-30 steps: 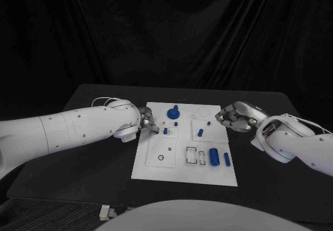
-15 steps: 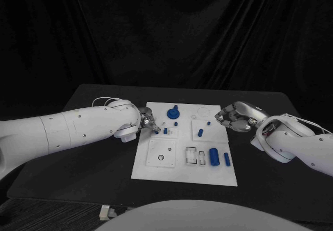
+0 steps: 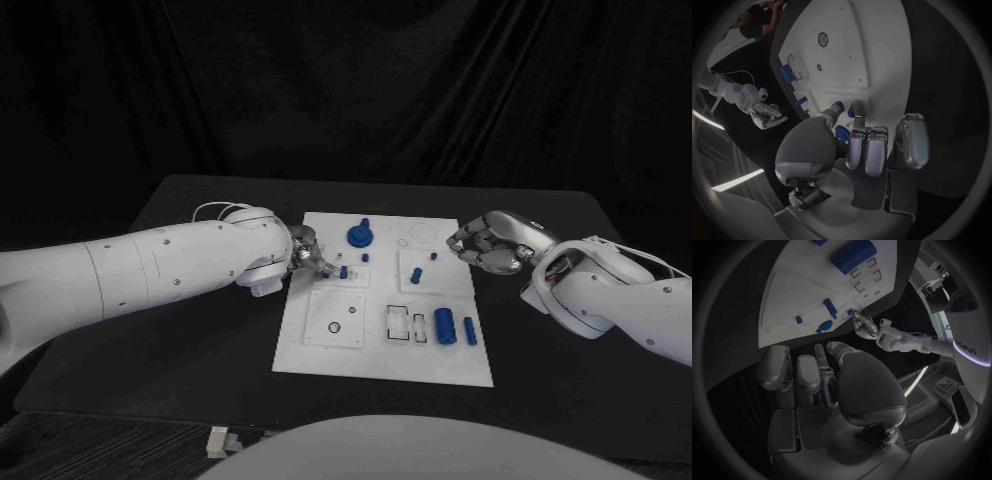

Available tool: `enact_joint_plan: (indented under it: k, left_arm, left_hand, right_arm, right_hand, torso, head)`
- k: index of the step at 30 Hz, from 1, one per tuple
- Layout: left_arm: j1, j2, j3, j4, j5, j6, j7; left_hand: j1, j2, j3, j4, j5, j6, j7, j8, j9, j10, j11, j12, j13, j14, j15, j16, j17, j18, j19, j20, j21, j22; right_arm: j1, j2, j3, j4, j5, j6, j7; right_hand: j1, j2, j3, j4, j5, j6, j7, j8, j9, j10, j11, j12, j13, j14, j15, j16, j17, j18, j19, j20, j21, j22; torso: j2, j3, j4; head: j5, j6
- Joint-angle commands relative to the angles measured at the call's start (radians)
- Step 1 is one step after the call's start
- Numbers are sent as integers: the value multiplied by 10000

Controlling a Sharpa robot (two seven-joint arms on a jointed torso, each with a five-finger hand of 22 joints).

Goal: Assemble the parts on the task board

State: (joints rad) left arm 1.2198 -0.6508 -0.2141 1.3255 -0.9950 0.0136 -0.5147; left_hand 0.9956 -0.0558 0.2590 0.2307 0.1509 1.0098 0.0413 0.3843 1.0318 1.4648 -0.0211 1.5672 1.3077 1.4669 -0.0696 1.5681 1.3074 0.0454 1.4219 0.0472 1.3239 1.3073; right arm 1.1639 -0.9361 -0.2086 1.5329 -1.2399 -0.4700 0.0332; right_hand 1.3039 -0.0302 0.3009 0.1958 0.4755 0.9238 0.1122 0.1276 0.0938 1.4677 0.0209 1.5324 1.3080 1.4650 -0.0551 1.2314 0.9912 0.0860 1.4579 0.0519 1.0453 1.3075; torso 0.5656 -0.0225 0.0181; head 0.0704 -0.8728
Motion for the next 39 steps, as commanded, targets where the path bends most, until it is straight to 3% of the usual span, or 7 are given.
enact_joint_plan:
  k: [1,7,16,25,33,36,39]
  left_arm:
    - [-24,26,8,-5,11,142,-58]
    - [-27,40,8,-58,10,60,-103]
    - [-30,-82,8,51,-45,-472,148]
    - [16,-434,12,467,-707,-1655,1149]
    - [326,-694,17,692,-829,-3252,2603]
    - [452,-722,18,702,-839,-3395,2844]
    - [590,-676,18,698,-846,-3007,2844]
  left_hand:
    - [-82,51,-256,139,-78,-153,-37,62,143,1026,-47,3,2600,1039,-1,27,2634,153,-19,-30,-23,1832]
    - [-74,190,-689,453,-63,-687,43,311,638,1022,14,-1,2596,1039,42,27,2634,147,9,-2,-16,1836]
    - [-870,546,-1921,624,141,-1234,29,1336,2010,1045,10,22,2618,1039,41,27,2634,136,68,8,27,1855]
    - [-1220,690,-3380,616,-934,-1261,-60,2423,3045,1060,-70,36,2631,1039,-30,27,2634,90,223,-57,231,1918]
    - [-1192,703,-3729,618,-1009,-1581,-40,2310,3007,1060,-59,36,2631,1039,-26,27,2634,88,221,-64,238,1921]
    - [-870,917,-3822,597,-926,-1700,-21,2352,2999,1060,-39,36,2631,1039,-4,27,2634,82,229,-48,266,1929]
    - [-89,1200,-3913,600,53,-1814,-16,2313,2929,1060,-31,36,2631,1039,7,27,2634,88,201,-31,249,1921]
  right_arm:
    - [-24,-10,5,21,-15,-29,-140]
    - [-27,-7,5,23,-15,-26,-138]
    - [-34,-7,5,18,-15,-28,-125]
    - [-35,-34,5,4,-15,-26,-136]
    - [-35,-38,6,-10,-15,-15,-147]
    - [-35,-36,6,-16,-15,-2,-148]
    - [-35,-33,6,-22,-15,10,-149]
  right_hand:
    - [102,1,4,-54,31,54,34,-22,-15,616,41,-69,1759,167,37,-46,-8,111,3,15,-38,1281]
    - [102,1,4,-54,31,54,34,-22,-15,616,41,-69,1759,167,37,-46,-8,111,3,15,-38,1281]
    - [102,1,4,-54,31,54,34,-22,-15,616,41,-69,1759,167,37,-46,-8,111,3,15,-38,1281]
    - [102,1,4,-54,31,54,34,-22,-15,616,41,-69,1759,167,37,-46,-8,111,3,15,-38,1281]
    - [101,-8,5,-68,34,48,41,-27,-19,612,45,-74,1750,166,42,-53,-22,112,3,19,-49,1281]
    - [101,-8,5,-68,34,48,41,-27,-19,612,45,-74,1750,166,42,-53,-22,112,3,19,-49,1281]
    - [101,-8,5,-68,34,48,41,-27,-19,612,45,-74,1750,166,42,-53,-22,112,3,19,-49,1281]
  torso:
    - [0,-1,4]
    - [-3,-2,2]
    - [-1,-2,0]
    - [0,-2,1]
    - [-9,-10,7]
    - [-12,-6,3]
    - [-17,-4,-6]
  head:
    - [-4,2]
    - [-3,2]
    - [4,2]
    - [-6,2]
    - [-29,2]
    - [-26,2]
    - [-35,2]
